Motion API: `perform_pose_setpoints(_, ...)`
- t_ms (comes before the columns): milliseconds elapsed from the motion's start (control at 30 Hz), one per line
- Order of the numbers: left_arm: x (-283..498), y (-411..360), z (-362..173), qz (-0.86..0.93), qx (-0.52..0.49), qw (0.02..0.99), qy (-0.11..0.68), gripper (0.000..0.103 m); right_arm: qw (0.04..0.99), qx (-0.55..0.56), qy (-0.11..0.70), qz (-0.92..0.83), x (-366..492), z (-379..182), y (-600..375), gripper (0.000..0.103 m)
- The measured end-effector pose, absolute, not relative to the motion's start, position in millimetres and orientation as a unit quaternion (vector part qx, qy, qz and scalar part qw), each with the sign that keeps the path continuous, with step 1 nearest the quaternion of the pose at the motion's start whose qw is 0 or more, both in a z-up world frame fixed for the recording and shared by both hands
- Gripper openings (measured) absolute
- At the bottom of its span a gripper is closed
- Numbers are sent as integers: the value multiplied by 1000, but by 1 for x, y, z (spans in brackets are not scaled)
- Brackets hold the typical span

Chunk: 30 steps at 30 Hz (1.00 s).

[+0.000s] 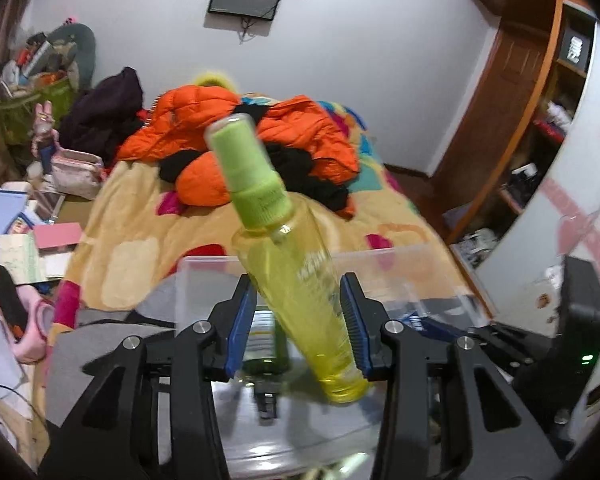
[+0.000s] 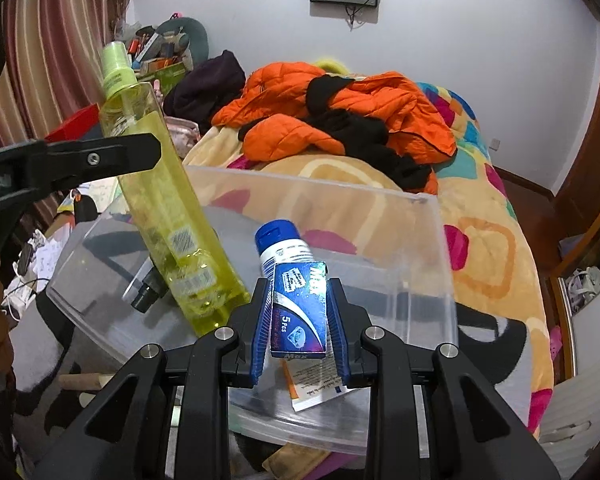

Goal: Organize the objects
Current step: 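Place the card pack and yellow spray bottle into the clear box, opening both tools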

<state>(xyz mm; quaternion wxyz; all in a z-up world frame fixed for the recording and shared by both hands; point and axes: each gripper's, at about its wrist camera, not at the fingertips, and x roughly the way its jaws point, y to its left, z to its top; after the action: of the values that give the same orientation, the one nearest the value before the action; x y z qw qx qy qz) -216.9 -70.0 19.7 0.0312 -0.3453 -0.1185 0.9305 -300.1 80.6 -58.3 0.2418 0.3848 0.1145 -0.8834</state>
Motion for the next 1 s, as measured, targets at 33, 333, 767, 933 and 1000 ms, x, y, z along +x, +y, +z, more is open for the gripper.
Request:
perform_pose_setpoints(33, -219, -72, 17, 929, -350, 27, -115, 42, 242, 387, 115, -882, -301, -60, 80, 25)
perform_pose_setpoints(333, -221, -64, -10, 922, -377, 23, -78, 42, 257, 399, 120, -872, -302, -71, 74, 25)
perform_pose_setpoints(767, -191, -60, 6, 929, -364, 36, -60, 46, 269, 411, 111, -864, -295, -66, 83, 33)
perform_pose_setpoints(933, -177, -60, 14, 933, -356, 35, -50, 59, 271, 402, 116, -867, -284, -60, 86, 44)
perform_pose_setpoints(1000, -171, -60, 17, 934, -353, 35, -48, 61, 270, 397, 118, -869, -278, -56, 88, 46)
